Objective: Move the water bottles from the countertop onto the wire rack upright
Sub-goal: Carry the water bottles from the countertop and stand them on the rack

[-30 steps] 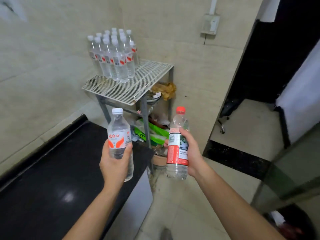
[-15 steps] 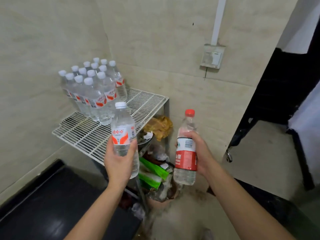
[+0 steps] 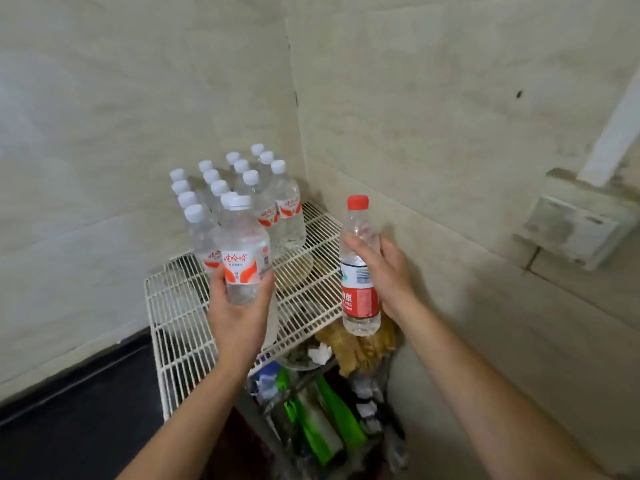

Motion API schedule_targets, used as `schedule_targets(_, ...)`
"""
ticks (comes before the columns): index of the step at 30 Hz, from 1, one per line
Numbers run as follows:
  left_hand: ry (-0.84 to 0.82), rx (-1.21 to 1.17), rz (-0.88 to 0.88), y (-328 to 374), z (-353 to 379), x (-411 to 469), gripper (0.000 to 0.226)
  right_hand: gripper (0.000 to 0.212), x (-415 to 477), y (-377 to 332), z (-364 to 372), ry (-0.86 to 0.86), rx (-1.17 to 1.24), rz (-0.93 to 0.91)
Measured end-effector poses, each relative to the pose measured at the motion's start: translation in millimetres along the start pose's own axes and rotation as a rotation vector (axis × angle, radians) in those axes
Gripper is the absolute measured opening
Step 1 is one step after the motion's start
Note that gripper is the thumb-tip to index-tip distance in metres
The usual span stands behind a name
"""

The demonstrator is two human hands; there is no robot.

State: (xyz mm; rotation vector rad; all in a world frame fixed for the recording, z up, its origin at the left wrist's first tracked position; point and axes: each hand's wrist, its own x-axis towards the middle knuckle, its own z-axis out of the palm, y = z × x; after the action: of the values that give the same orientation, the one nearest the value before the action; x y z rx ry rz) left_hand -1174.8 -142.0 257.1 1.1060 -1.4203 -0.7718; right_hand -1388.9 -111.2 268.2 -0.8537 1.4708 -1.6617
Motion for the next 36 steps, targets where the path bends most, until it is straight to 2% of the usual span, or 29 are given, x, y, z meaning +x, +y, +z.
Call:
schedule_targets(2,0.074,0.006,-0.028,-3,13,13,0.052,0.029,31,-2,6,-0.053,-0.03,-0.07)
schedule_targets(6,0.126,-0.047,-0.062,-22,35,43,0.065,0.071,83,1,21,-0.137,-0.075,-0.085)
schedule_targets(10,0.112,-0.024,-0.107,-48,56,54,0.074,0.046,114,18,30,-0.218,-0.15,-0.067)
schedule_targets(15,0.062,-0.004,-0.116,-68,73,61,0.073,0.039,140,23,42,-0.183,-0.073,-0.05)
schedule_targets(19,0.091,0.104,-0.112,-67,80,62,0.083,0.071,149,18,50,-0.223,-0.073,-0.077)
schedule_targets(22,0.129,0.175,-0.089,-63,84,61,0.089,0.079,155,25,51,-0.274,-0.177,-0.058)
schedule_targets(24,0.121,0.31,-0.039,-55,83,60,0.1,0.072,161,29,45,-0.339,-0.22,-0.078)
schedule_targets(27,0.098,0.542,0.157,-43,75,63,0.115,0.053,170,24,35,-0.522,-0.241,-0.084)
schedule_targets(29,0.056,0.589,0.261,-28,64,71,0.118,0.04,172,12,29,-0.635,-0.342,-0.126)
schedule_targets(31,-0.01,0.555,0.276,-6,50,83,0.111,0.043,174,3,24,-0.687,-0.456,-0.18)
schedule_targets(34,-0.137,0.58,0.282,23,34,105,0.074,0.071,174,-9,19,-0.694,-0.488,-0.221)
schedule_targets(36,-0.201,0.631,0.28,32,30,119,0.058,0.075,171,-16,18,-0.69,-0.556,-0.262)
